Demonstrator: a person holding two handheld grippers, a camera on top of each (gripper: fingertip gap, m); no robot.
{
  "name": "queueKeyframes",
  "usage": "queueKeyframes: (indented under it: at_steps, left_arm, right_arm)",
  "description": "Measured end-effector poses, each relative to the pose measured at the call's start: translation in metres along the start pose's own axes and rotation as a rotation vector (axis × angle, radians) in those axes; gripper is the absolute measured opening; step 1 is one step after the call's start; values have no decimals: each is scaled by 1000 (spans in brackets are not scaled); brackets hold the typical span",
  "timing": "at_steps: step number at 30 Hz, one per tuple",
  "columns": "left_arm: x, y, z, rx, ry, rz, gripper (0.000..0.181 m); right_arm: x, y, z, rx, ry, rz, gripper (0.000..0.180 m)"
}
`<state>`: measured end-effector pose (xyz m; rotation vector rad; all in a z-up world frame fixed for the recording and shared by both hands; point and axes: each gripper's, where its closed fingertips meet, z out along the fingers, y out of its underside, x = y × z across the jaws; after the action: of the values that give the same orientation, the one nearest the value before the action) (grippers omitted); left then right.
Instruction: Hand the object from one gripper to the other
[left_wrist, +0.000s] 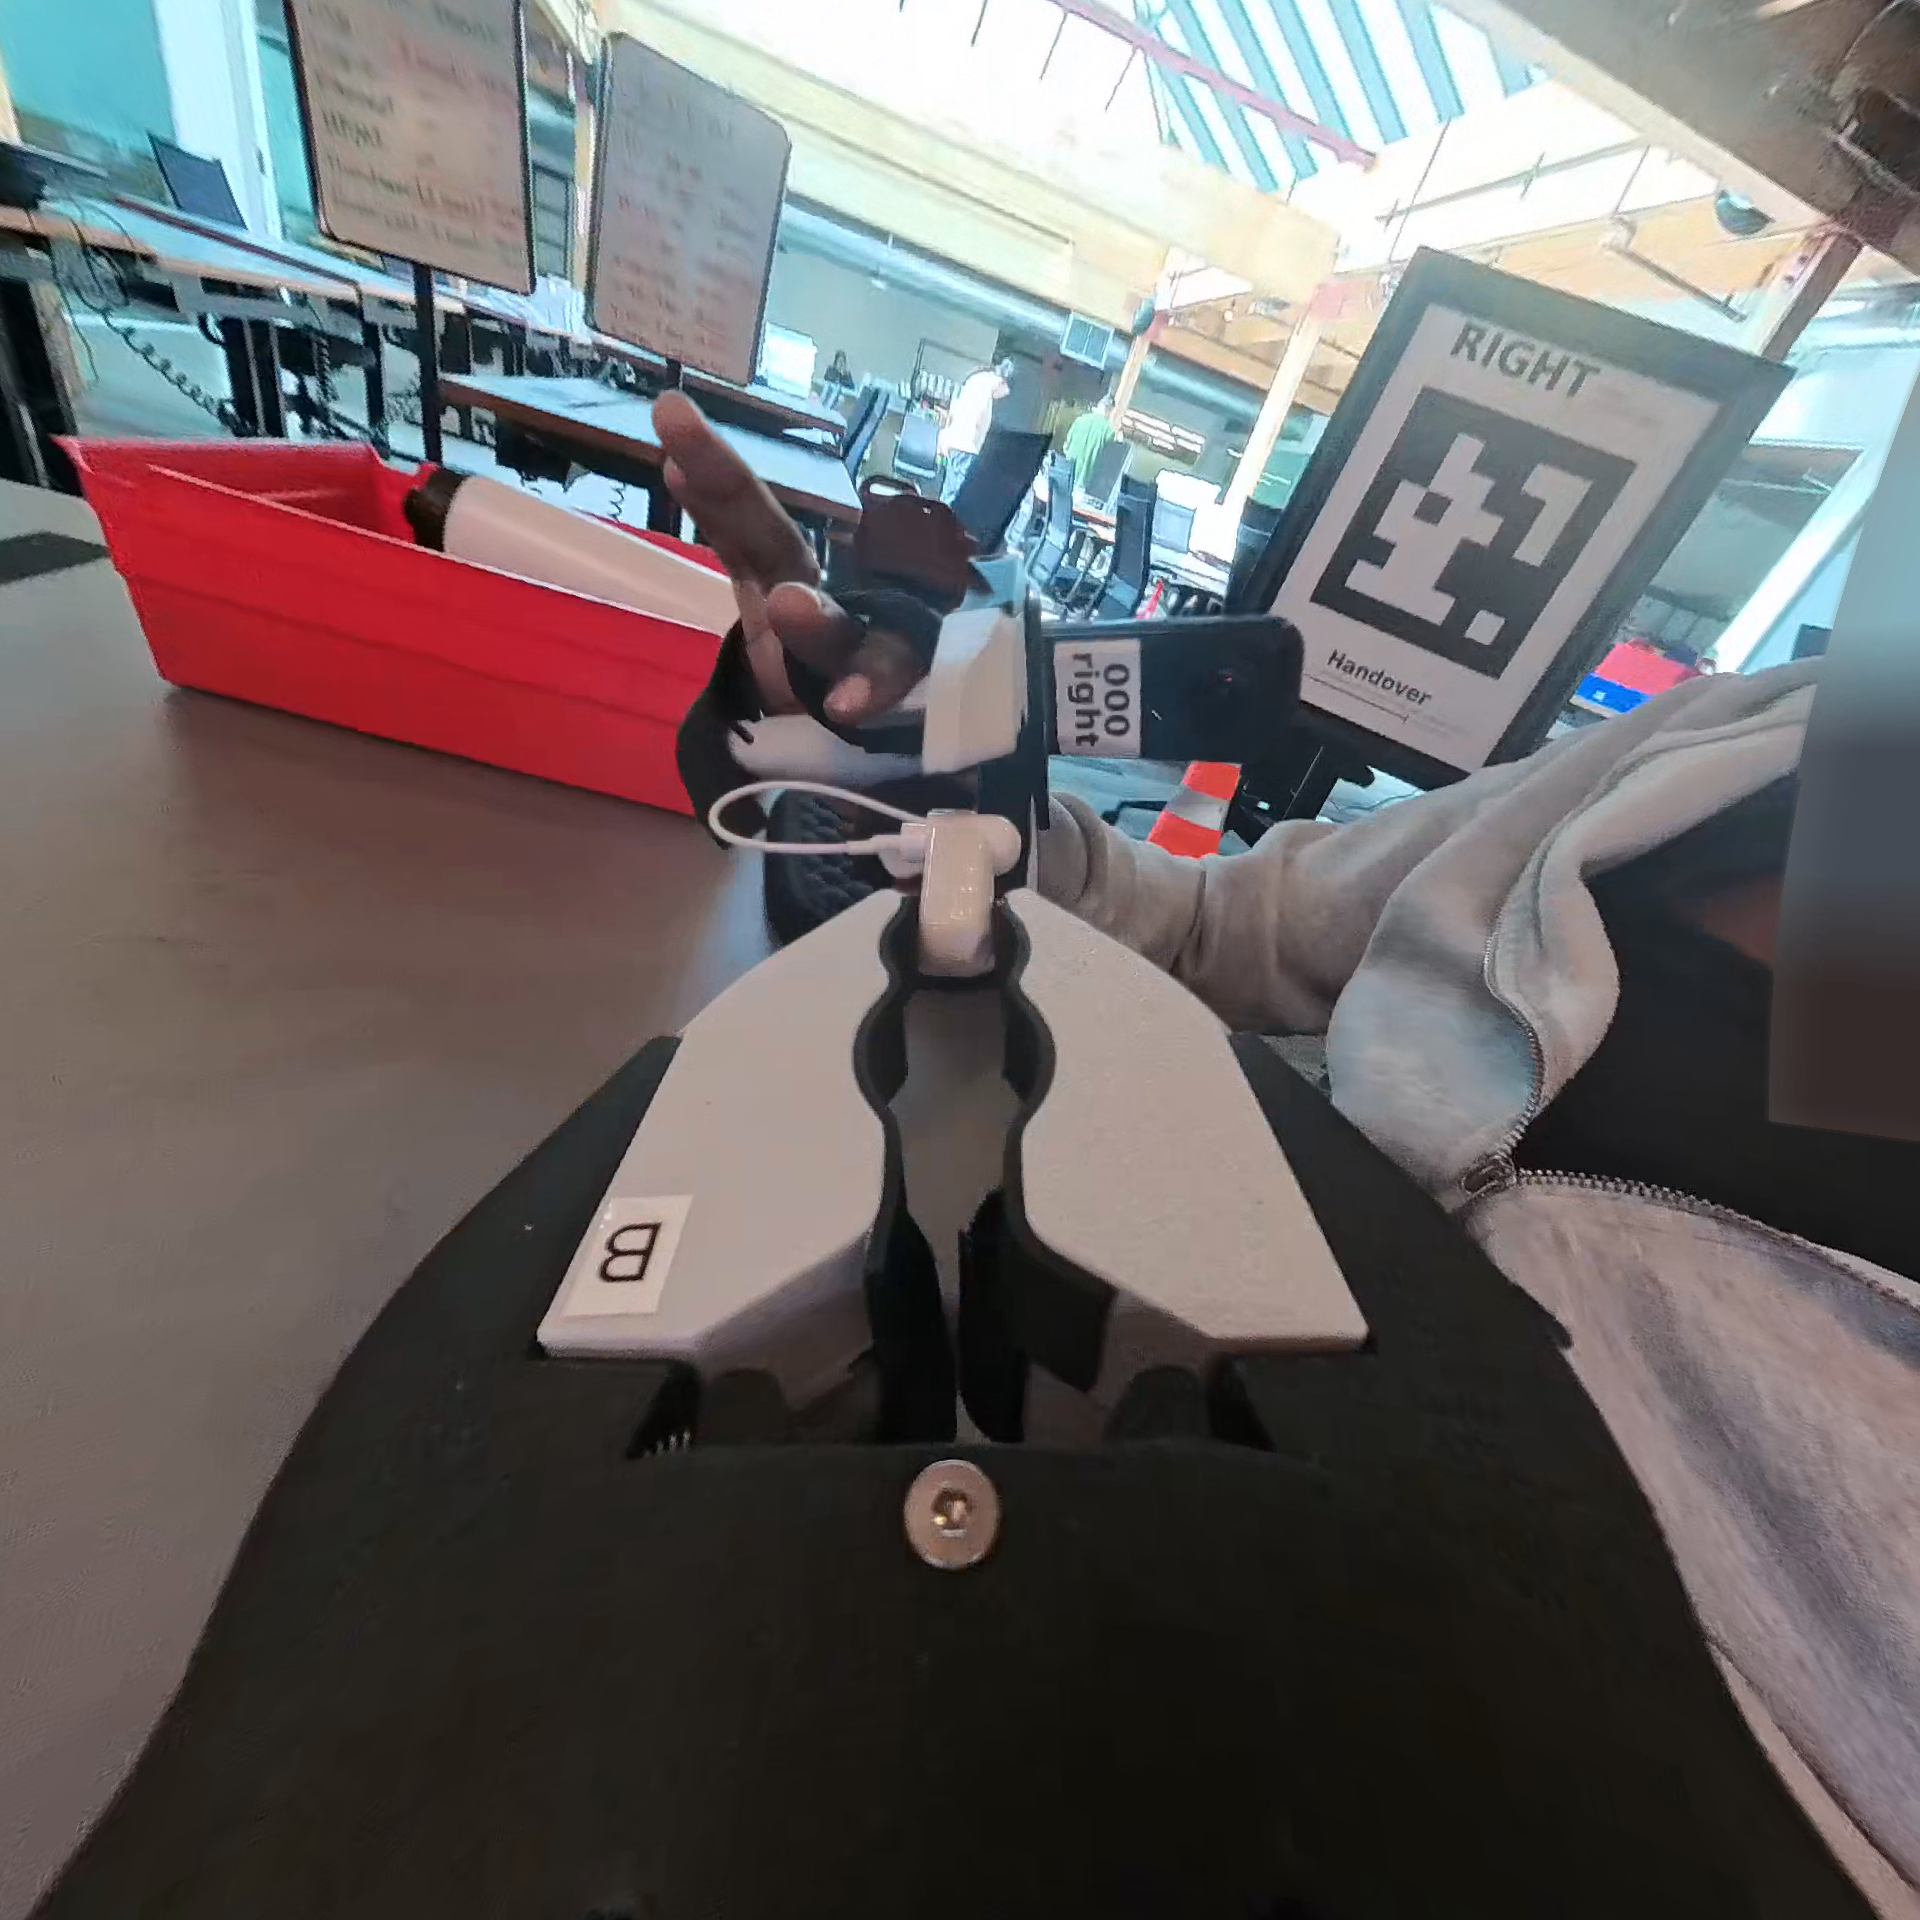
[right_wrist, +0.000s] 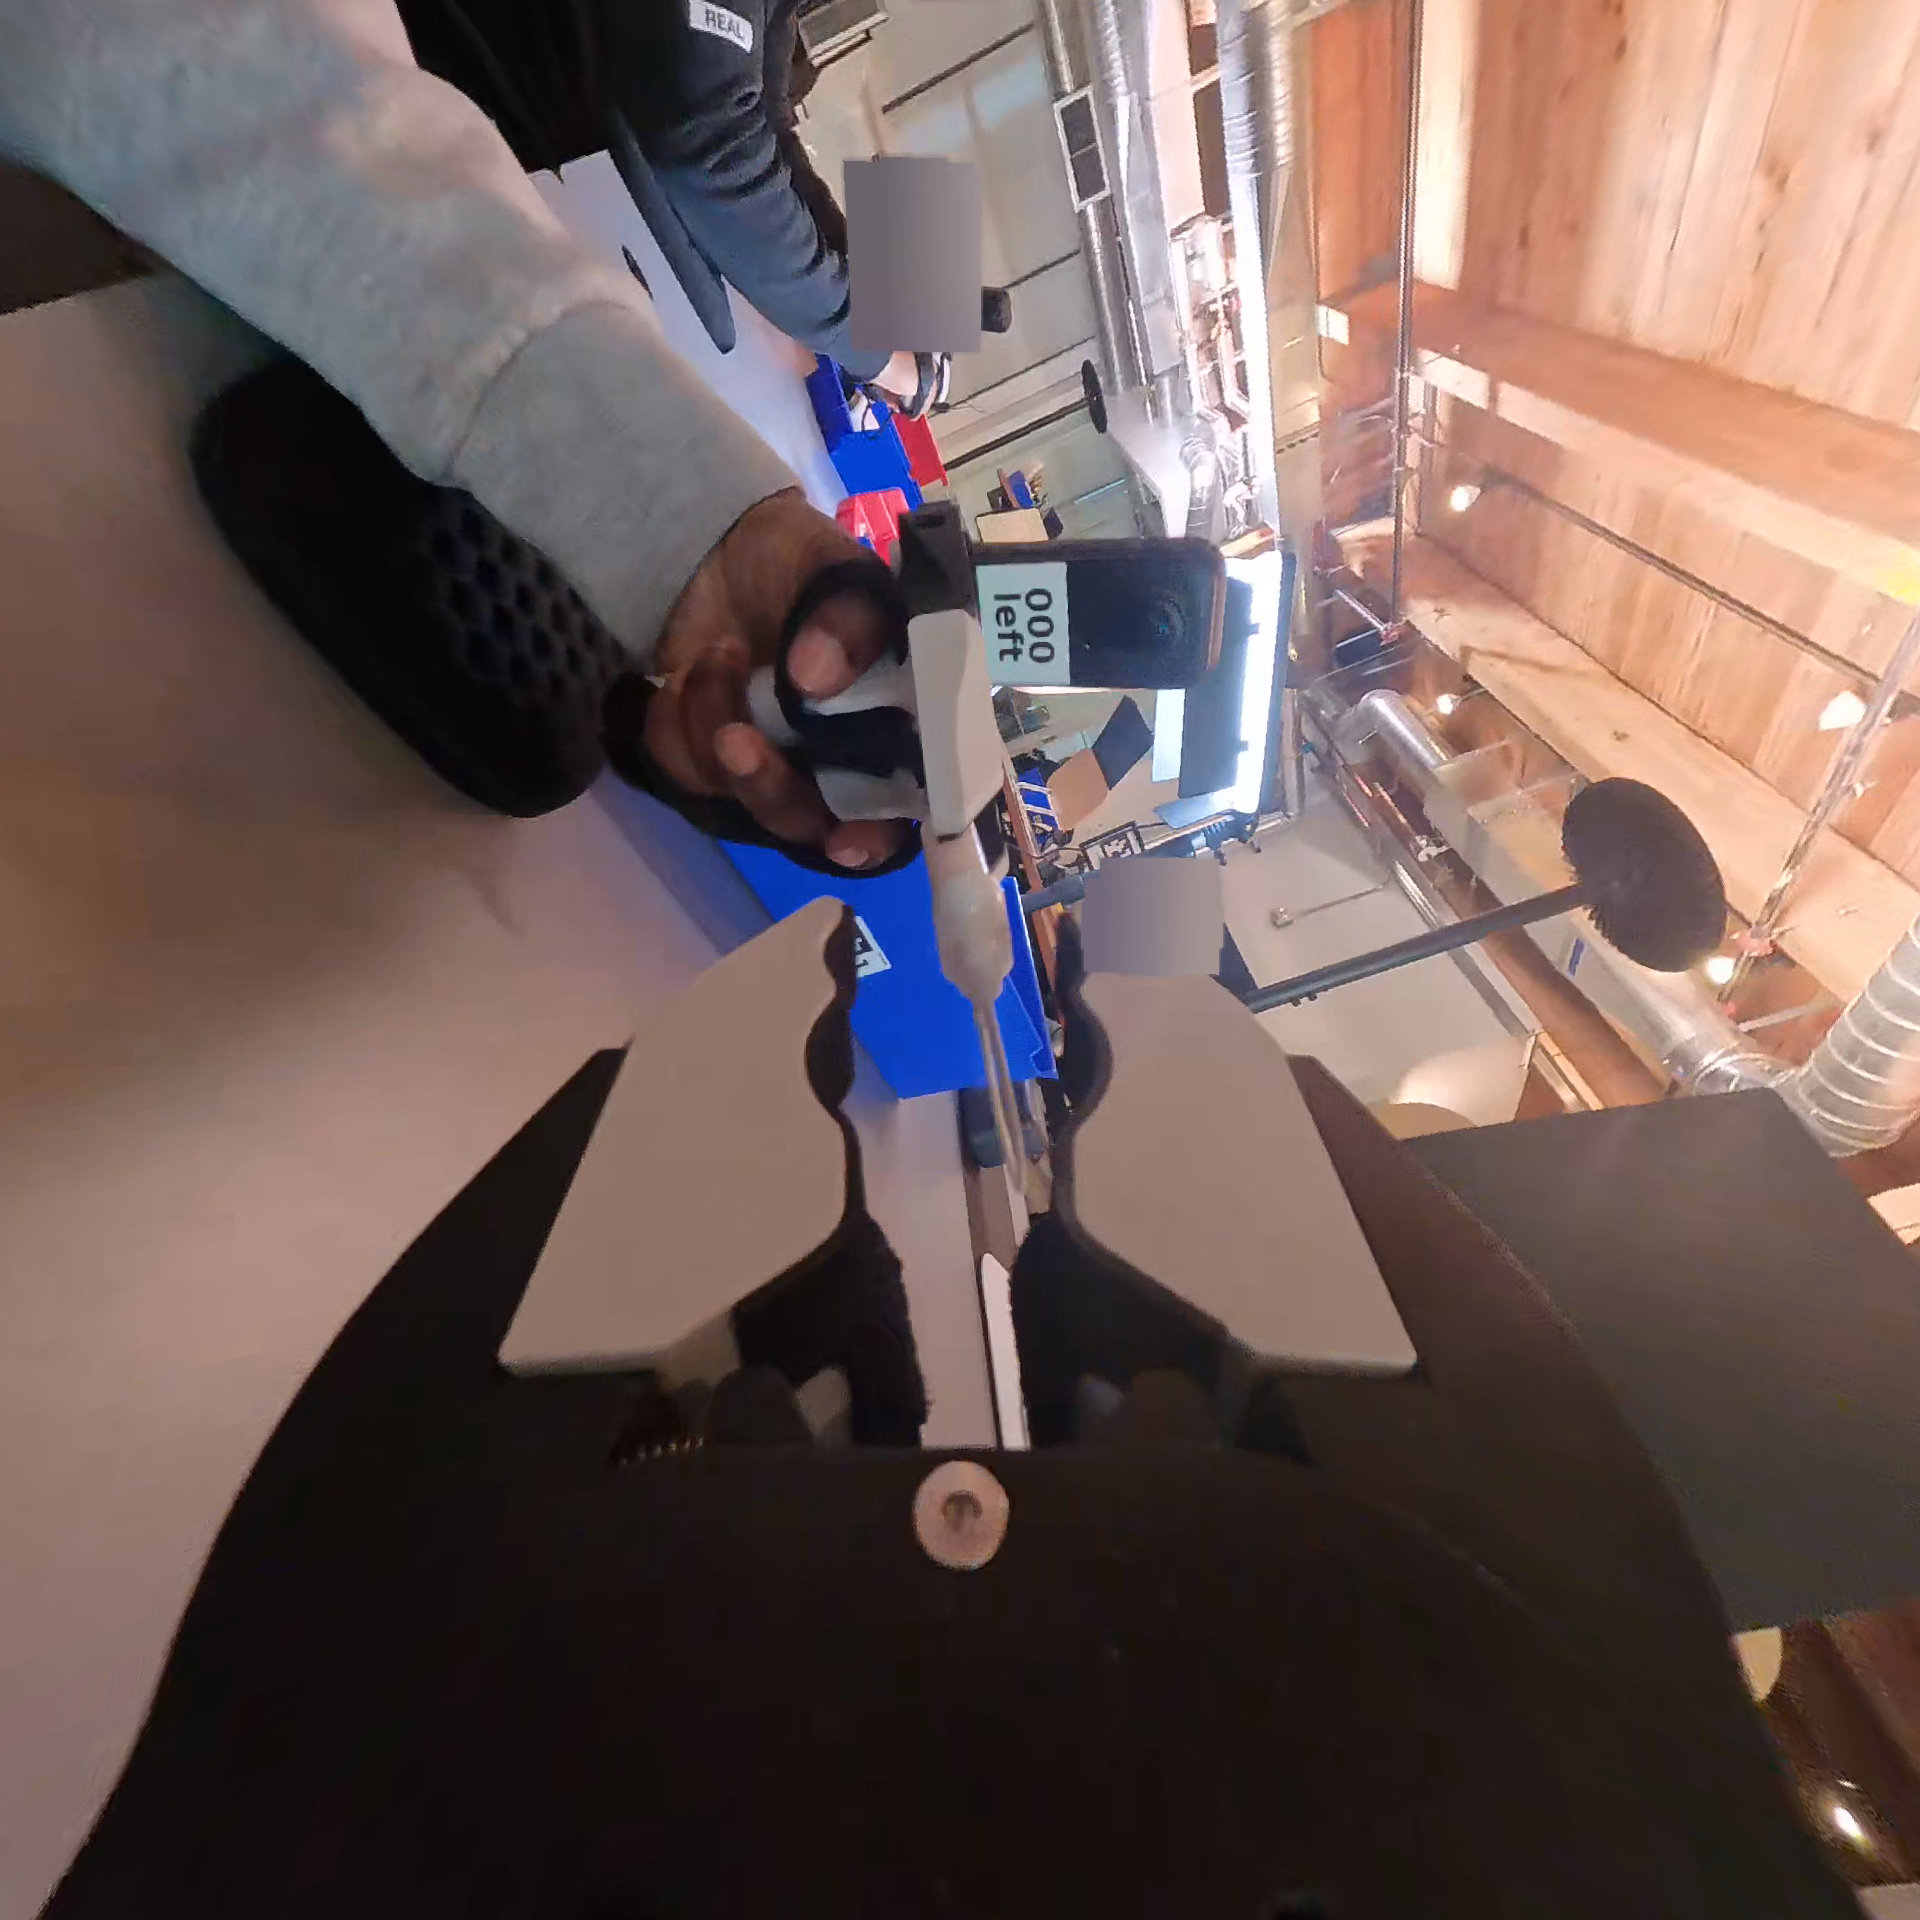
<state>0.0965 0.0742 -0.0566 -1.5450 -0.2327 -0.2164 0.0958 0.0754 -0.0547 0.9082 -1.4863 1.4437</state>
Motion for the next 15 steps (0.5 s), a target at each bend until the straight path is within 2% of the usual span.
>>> queueKeyframes:
  at_steps: [3,6,7,8,9,11,13,15]
  left_arm:
    - [3,3,2,-13,28,-17,13]
    - [7,0,4,5,41,25,13]
    - [6,-3,4,25,15,81,17]
    - [2,-7,4,48,-40,167,31]
    - [-2,-12,2,64,-118,287,43]
    - [-8,-19,-1,63,-278,625,51]
    - [-10,-24,-3,30,-421,959,52]
    - [-10,-20,2,-36,-485,1165,52]
  right_arm:
    - [-3,1,1,-19,-14,-20,16]
    - [-2,-1,0,-13,-30,29,13]
    - [0,-2,-1,-3,-36,85,13]
    - [3,-2,-2,9,-36,162,13]
    - [8,-2,-4,22,-37,265,13]
    - [16,4,-6,42,-70,569,13]
    - [20,8,-9,90,-142,926,13]
    - [18,9,-11,133,-258,1275,13]
